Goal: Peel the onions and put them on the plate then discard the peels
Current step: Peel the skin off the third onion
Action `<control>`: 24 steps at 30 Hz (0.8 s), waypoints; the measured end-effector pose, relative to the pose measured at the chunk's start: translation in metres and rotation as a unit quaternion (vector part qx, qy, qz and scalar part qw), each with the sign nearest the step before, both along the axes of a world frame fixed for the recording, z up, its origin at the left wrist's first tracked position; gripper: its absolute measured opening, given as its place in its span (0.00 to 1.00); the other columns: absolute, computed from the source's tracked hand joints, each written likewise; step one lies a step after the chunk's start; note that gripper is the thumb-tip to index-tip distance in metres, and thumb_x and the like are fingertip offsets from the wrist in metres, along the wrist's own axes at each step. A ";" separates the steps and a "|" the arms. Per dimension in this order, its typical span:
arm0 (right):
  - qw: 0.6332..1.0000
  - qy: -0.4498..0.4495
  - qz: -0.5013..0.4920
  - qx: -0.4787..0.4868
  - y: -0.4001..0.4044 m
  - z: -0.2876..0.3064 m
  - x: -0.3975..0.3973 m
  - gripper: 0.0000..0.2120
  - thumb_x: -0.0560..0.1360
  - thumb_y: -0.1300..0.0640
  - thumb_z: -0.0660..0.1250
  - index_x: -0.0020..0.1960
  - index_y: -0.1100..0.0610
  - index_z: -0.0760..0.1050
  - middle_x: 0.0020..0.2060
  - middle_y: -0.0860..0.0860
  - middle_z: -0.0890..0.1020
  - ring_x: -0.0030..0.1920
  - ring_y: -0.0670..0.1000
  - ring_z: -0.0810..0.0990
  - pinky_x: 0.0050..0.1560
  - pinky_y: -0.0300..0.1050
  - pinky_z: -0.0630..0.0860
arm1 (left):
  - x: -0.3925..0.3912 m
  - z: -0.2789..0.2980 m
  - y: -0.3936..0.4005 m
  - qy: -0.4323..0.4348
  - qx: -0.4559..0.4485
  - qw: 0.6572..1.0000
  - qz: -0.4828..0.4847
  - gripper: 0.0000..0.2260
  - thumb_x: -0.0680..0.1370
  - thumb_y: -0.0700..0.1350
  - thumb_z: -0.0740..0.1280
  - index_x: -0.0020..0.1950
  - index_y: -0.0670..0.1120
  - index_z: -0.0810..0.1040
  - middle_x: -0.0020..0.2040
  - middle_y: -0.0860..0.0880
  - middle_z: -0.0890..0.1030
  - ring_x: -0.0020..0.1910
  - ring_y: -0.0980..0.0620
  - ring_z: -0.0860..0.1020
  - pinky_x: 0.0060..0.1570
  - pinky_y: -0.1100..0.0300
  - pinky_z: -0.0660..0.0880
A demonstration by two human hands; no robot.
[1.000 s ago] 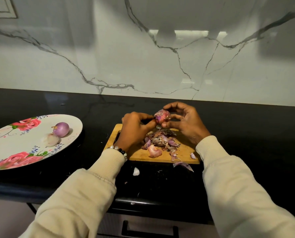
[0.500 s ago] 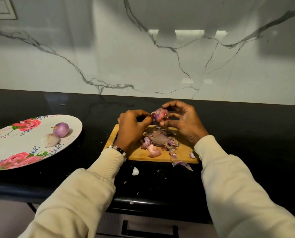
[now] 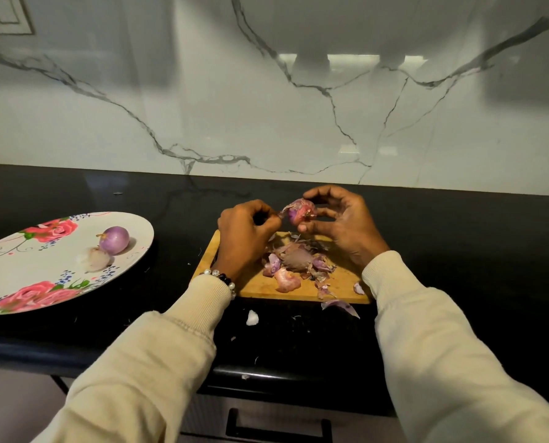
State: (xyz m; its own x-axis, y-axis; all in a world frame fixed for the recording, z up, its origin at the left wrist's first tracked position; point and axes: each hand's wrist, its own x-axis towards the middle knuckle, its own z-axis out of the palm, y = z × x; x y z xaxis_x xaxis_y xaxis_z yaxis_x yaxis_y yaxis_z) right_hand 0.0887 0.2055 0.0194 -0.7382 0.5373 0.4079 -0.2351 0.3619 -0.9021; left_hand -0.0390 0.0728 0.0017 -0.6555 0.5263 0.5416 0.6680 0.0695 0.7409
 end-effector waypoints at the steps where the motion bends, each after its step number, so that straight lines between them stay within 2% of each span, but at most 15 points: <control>1: 1.000 0.004 0.002 -0.006 0.000 0.001 0.001 0.24 0.63 0.70 0.79 0.54 0.54 0.78 0.54 0.49 0.82 0.54 0.49 0.83 0.53 0.46 0.82 | -0.002 0.000 0.001 -0.006 0.004 1.000 0.018 0.03 0.75 0.44 0.71 0.44 0.47 0.84 0.37 0.54 0.83 0.40 0.54 0.81 0.48 0.47 0.80; 4: 1.000 0.010 0.008 -0.017 0.000 0.002 0.002 0.23 0.64 0.70 0.78 0.54 0.54 0.78 0.54 0.49 0.82 0.53 0.48 0.83 0.53 0.46 0.82 | -0.009 -0.001 0.001 -0.025 0.016 0.998 0.060 0.04 0.76 0.46 0.70 0.43 0.47 0.83 0.37 0.53 0.81 0.39 0.52 0.80 0.47 0.45 0.79; 7: 0.999 0.014 0.014 -0.027 0.001 0.002 0.003 0.23 0.65 0.71 0.77 0.55 0.54 0.78 0.56 0.51 0.82 0.55 0.49 0.82 0.53 0.46 0.82 | -0.005 -0.001 0.000 -0.019 0.011 0.999 0.045 0.06 0.75 0.52 0.69 0.42 0.52 0.82 0.36 0.56 0.81 0.40 0.53 0.80 0.50 0.42 0.77; 9: 1.000 0.011 0.015 -0.022 0.002 0.002 0.002 0.23 0.65 0.72 0.77 0.54 0.53 0.78 0.56 0.51 0.82 0.56 0.50 0.82 0.54 0.46 0.81 | -0.003 -0.001 -0.001 0.007 0.006 0.999 0.042 0.12 0.74 0.59 0.64 0.39 0.53 0.81 0.34 0.57 0.81 0.39 0.55 0.80 0.52 0.40 0.75; 11: 1.000 0.007 0.013 -0.013 0.001 0.003 0.002 0.23 0.65 0.72 0.76 0.54 0.53 0.78 0.56 0.49 0.82 0.56 0.48 0.82 0.54 0.45 0.81 | -0.004 -0.001 -0.001 0.021 0.035 0.999 0.034 0.17 0.74 0.62 0.62 0.39 0.51 0.83 0.34 0.56 0.82 0.38 0.55 0.80 0.50 0.39 0.75; 14: 1.000 0.005 0.013 -0.008 0.001 0.004 0.003 0.23 0.65 0.72 0.76 0.54 0.52 0.78 0.55 0.48 0.81 0.55 0.46 0.81 0.53 0.43 0.81 | -0.008 0.000 -0.001 0.082 0.060 0.995 0.011 0.13 0.74 0.56 0.69 0.45 0.48 0.84 0.40 0.53 0.83 0.41 0.54 0.80 0.45 0.46 0.78; 16: 1.000 0.004 0.017 -0.005 0.000 0.004 0.004 0.23 0.65 0.72 0.76 0.54 0.52 0.78 0.55 0.47 0.81 0.54 0.45 0.82 0.50 0.41 0.81 | -0.006 0.002 -0.001 0.133 0.043 0.990 -0.003 0.09 0.73 0.48 0.74 0.50 0.46 0.84 0.45 0.50 0.83 0.44 0.53 0.78 0.44 0.57 0.77; 17: 1.000 0.004 0.021 -0.004 0.000 0.004 0.004 0.23 0.65 0.72 0.76 0.54 0.52 0.78 0.55 0.47 0.81 0.53 0.44 0.82 0.49 0.40 0.81 | -0.006 0.002 -0.001 0.158 0.033 0.987 -0.010 0.10 0.73 0.46 0.75 0.52 0.46 0.84 0.47 0.49 0.82 0.46 0.52 0.77 0.44 0.61 0.75; 20: 1.000 0.000 0.026 0.003 0.000 0.002 0.005 0.23 0.65 0.72 0.77 0.55 0.54 0.78 0.55 0.49 0.81 0.53 0.44 0.82 0.48 0.39 0.80 | -0.007 0.000 0.001 0.209 0.002 0.978 -0.015 0.12 0.73 0.45 0.75 0.56 0.46 0.84 0.49 0.47 0.82 0.49 0.48 0.77 0.46 0.57 0.73; 24: 0.999 -0.010 0.035 0.004 0.002 0.000 0.004 0.24 0.65 0.72 0.77 0.56 0.55 0.78 0.56 0.51 0.82 0.56 0.49 0.82 0.53 0.45 0.81 | -0.010 0.000 0.001 0.217 0.010 0.976 -0.001 0.06 0.75 0.44 0.72 0.51 0.46 0.86 0.46 0.47 0.83 0.47 0.48 0.77 0.44 0.57 0.70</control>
